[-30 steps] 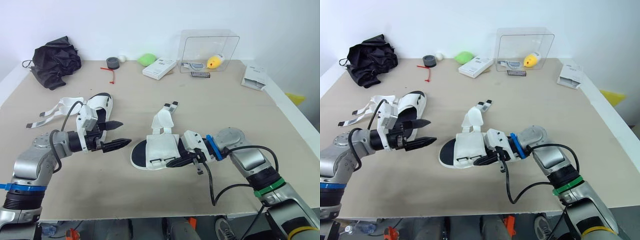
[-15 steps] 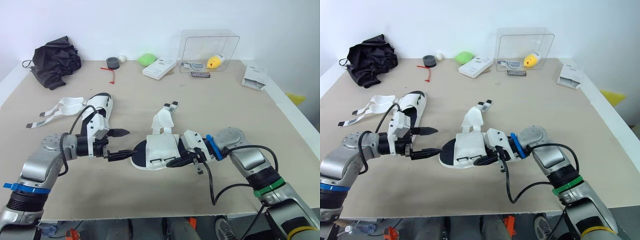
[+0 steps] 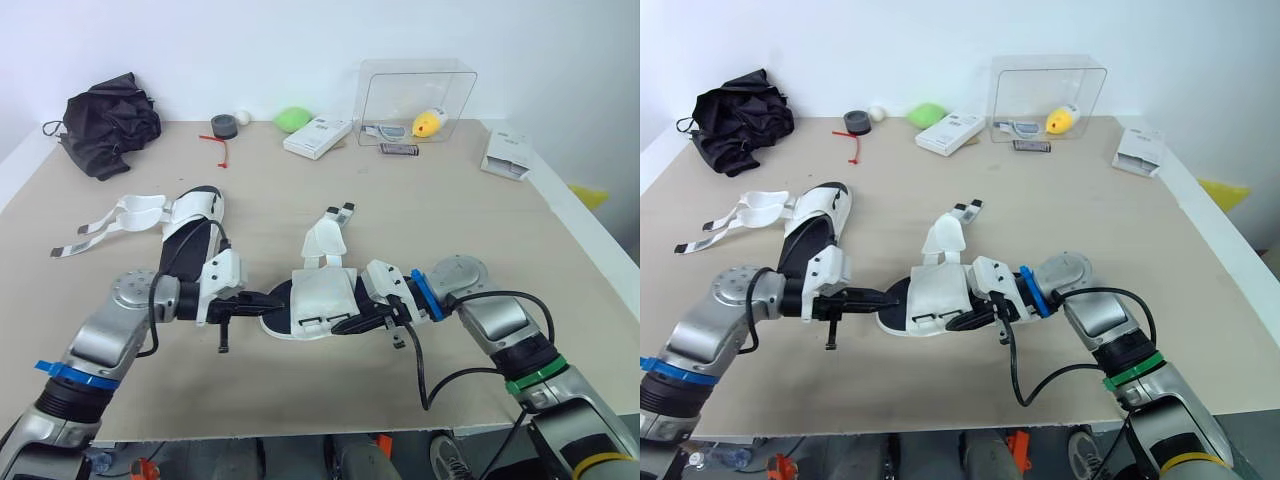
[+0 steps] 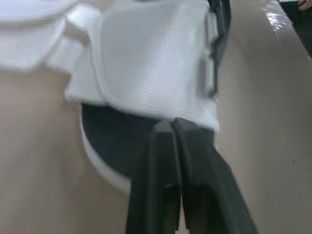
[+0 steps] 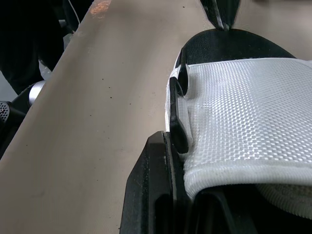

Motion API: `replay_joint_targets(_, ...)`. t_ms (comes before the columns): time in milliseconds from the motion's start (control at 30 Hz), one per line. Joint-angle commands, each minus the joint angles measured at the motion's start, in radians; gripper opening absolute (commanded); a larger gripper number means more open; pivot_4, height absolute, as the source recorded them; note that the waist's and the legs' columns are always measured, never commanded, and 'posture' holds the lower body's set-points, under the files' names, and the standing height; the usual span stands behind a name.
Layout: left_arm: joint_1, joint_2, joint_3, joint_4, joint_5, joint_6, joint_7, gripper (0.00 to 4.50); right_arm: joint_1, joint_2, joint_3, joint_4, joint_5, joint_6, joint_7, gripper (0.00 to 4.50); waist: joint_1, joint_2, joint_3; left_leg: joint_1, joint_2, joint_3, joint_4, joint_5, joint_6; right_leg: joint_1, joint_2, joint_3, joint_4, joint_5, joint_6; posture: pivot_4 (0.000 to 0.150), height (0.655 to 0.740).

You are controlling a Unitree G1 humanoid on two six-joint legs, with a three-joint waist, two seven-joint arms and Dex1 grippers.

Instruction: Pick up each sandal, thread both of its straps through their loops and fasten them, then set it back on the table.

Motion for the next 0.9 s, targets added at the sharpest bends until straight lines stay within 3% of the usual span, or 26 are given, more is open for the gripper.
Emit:
replay_joint_targets(33, -0.036, -0.014, -0.029, 0.025, 0.039, -0.029, -0.001, 0.01, 0.017, -0.001, 0.019, 0.007, -0.044, 0.016, -0.012, 0.0, -0.001, 0.0, 0.0, 0.0, 0.0, 0.0, 0.0, 0.0, 0.0, 0.0, 0.0, 0.0, 0.0, 0.0, 0.0, 0.15, 0.74)
replay_joint_targets(400, -0.057, -0.099, -0.104, 0.188, 0.162, -0.139, 0.03, 0.01, 0.032, -0.008, 0.008, -0.03, -0.034, 0.04, -0.026, 0.0, 0.0, 0.0, -0.001, 0.001, 0.001, -0.001, 0.0, 0.0, 0.0, 0.001, 0.002, 0.0, 0.0, 0.001, -0.001, 0.15, 0.74)
replay_joint_targets(667, -0.007, -0.096, -0.122, 0.243, 0.209, -0.207, 0.02, 0.01, 0.059, -0.031, -0.017, -0.078, -0.004, 0.1, -0.019, 0.0, 0.002, 0.0, -0.008, 0.001, 0.001, 0.0, 0.002, 0.0, 0.0, 0.002, 0.001, 0.0, 0.0, 0.001, 0.0, 0.15, 0.74)
replay_joint_targets(767, 0.012, -0.086, -0.135, 0.255, 0.215, -0.226, 0.003, 0.0, 0.074, -0.05, -0.03, -0.105, 0.018, 0.126, 0.0, 1.09, 0.002, 0.0, -0.011, 0.001, 0.0, 0.0, 0.001, 0.0, 0.001, 0.002, 0.0, 0.0, 0.0, 0.0, 0.001, 0.15, 0.74)
replay_joint_targets(867, 0.022, -0.088, -0.144, 0.26, 0.208, -0.223, -0.008, 0.0, 0.08, -0.056, -0.037, -0.12, 0.028, 0.146, -0.004, 2.57, 0.002, 0.0, -0.015, 0.001, 0.0, 0.0, 0.0, -0.001, 0.002, 0.002, 0.0, 0.0, 0.0, -0.001, 0.001, 0.15, 0.74)
replay_joint_targets(900, 0.027, -0.089, -0.147, 0.26, 0.207, -0.222, -0.01, 0.0, 0.083, -0.059, -0.039, -0.124, 0.03, 0.155, -0.009, 2.8, 0.002, -0.001, -0.016, 0.002, 0.0, 0.0, 0.0, -0.001, 0.002, 0.002, 0.0, 0.0, 0.0, -0.001, 0.001, 0.15, 0.74)
